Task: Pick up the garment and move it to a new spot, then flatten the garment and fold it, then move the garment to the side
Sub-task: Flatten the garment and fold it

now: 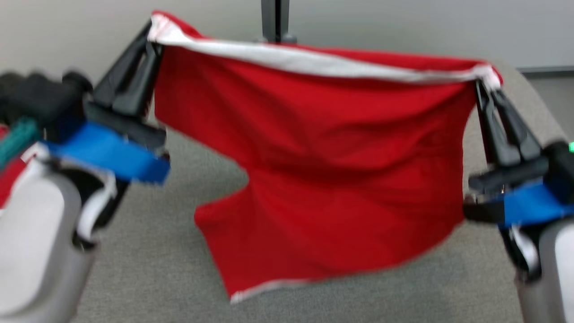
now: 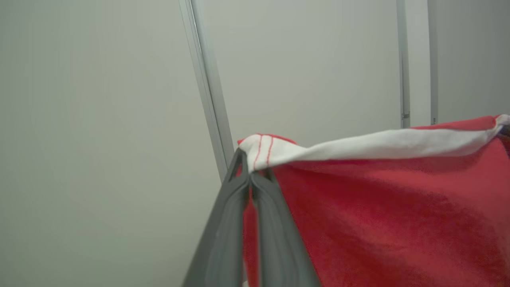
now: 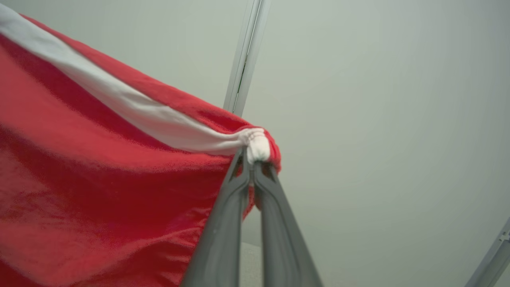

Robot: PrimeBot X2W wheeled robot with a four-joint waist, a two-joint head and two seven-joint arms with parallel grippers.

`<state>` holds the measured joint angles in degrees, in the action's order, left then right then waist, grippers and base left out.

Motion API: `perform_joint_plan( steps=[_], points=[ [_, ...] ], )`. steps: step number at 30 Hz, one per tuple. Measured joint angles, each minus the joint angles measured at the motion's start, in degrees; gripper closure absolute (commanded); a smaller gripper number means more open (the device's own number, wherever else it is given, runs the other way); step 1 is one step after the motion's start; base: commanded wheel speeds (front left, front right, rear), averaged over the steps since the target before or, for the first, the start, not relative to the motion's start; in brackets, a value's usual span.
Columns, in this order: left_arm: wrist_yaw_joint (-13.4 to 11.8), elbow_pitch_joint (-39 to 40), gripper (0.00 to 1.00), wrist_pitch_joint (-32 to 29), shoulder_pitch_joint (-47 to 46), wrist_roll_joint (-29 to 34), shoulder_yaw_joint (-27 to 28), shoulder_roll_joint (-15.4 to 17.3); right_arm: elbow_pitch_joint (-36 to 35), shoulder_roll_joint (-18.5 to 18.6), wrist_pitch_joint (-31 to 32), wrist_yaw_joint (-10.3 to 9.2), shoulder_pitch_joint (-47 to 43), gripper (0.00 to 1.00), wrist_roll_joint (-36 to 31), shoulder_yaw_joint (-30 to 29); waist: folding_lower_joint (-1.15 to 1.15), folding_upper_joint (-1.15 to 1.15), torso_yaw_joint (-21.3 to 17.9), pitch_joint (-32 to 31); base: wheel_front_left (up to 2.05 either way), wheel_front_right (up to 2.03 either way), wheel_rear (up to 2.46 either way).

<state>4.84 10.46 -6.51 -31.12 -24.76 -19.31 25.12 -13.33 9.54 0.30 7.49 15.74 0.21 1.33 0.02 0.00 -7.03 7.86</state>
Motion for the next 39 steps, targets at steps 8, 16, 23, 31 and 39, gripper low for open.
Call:
perform_joint_plan(
  steps=[8,16,23,31,39],
  points=[
    [1.8,-24.0,1.00,1.8,-28.8,2.6,-1.6,-2.3,23.7,0.6,-6.4,0.00,32.7,1.00,-3.2,1.5,0.00,0.01,0.0,10.7,0.00,0.00,0.00],
    [-0.2,-39.2,1.00,9.5,-38.9,5.0,-2.7,-8.5,43.0,-3.9,-13.5,0.00,46.7,1.00,-9.9,0.2,-0.02,0.02,1.4,18.5,0.00,0.00,0.00],
    [0.9,-49.4,1.00,12.2,-33.5,3.7,-5.1,-10.2,54.5,-5.7,-15.2,0.00,44.7,1.00,-11.2,0.5,-0.01,0.02,4.4,22.4,0.00,0.00,0.00],
    [1.6,-52.7,1.00,15.8,-28.2,2.3,-6.3,-9.8,51.0,-5.8,-15.3,0.00,37.0,1.00,-8.1,1.9,-0.04,0.00,5.5,21.3,0.00,0.00,0.00],
    [1.7,-49.7,1.00,18.8,-19.5,1.6,-7.2,-8.7,45.3,-5.6,-15.3,0.00,26.7,1.00,-4.3,3.7,-0.03,0.00,6.2,15.4,0.00,0.00,0.00]
  ],
)
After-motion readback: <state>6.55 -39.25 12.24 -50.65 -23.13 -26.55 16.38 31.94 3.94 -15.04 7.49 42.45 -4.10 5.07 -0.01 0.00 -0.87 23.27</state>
